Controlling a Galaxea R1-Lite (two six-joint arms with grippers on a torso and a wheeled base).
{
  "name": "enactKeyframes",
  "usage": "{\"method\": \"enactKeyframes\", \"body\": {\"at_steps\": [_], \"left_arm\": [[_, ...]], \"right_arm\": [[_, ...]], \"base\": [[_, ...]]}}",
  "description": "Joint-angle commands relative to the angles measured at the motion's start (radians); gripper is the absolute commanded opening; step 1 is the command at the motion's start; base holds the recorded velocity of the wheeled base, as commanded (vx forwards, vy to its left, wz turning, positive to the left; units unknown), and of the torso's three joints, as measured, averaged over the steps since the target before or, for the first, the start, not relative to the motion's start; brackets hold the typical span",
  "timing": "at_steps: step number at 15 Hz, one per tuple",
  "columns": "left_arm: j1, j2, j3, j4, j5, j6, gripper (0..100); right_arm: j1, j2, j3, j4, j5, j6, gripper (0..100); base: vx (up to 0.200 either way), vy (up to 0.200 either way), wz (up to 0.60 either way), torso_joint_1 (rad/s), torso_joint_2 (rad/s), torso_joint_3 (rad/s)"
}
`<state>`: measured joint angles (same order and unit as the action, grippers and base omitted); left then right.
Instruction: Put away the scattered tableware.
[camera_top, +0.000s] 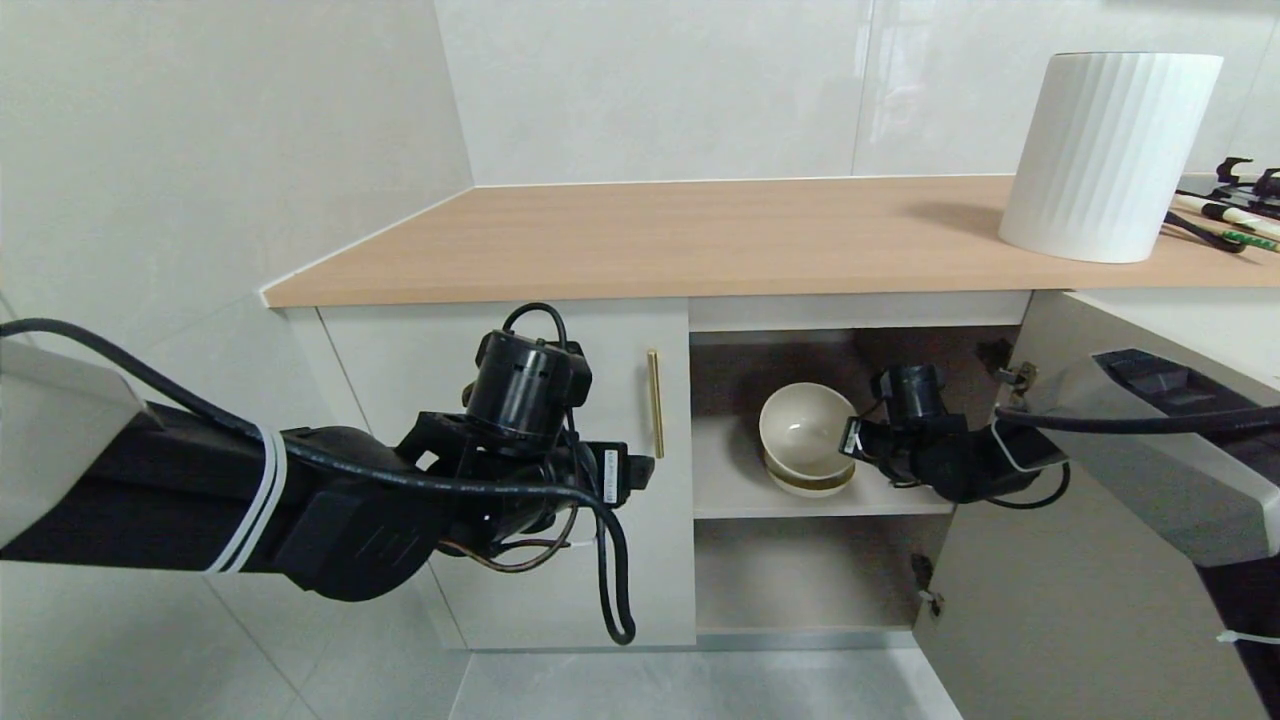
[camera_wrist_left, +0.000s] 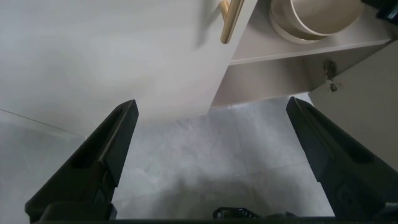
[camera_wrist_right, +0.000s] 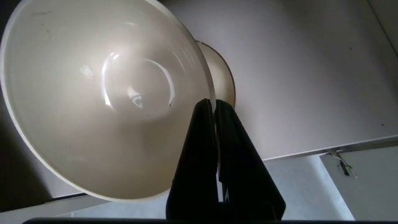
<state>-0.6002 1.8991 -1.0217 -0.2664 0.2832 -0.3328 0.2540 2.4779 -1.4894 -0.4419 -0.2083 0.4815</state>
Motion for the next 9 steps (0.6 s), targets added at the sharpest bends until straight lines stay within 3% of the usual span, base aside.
{"method": "enactKeyframes", "body": {"at_steps": [1,9], "left_arm": [[-0.001,0.000,0.000,-0.001,0.001,0.000,100],[0.000,0.000,0.000,-0.001,0.001,0.000,100]], "right_arm": [[-0.007,0.018,-0.011,0.000,0.000,-0.012,0],[-0.016,0.044,-0.029,0.012,0.000,-0.020,0]], "base": [[0.000,0.000,0.00,0.000,0.00,0.000],[0.000,0.000,0.00,0.000,0.00,0.000]]}}
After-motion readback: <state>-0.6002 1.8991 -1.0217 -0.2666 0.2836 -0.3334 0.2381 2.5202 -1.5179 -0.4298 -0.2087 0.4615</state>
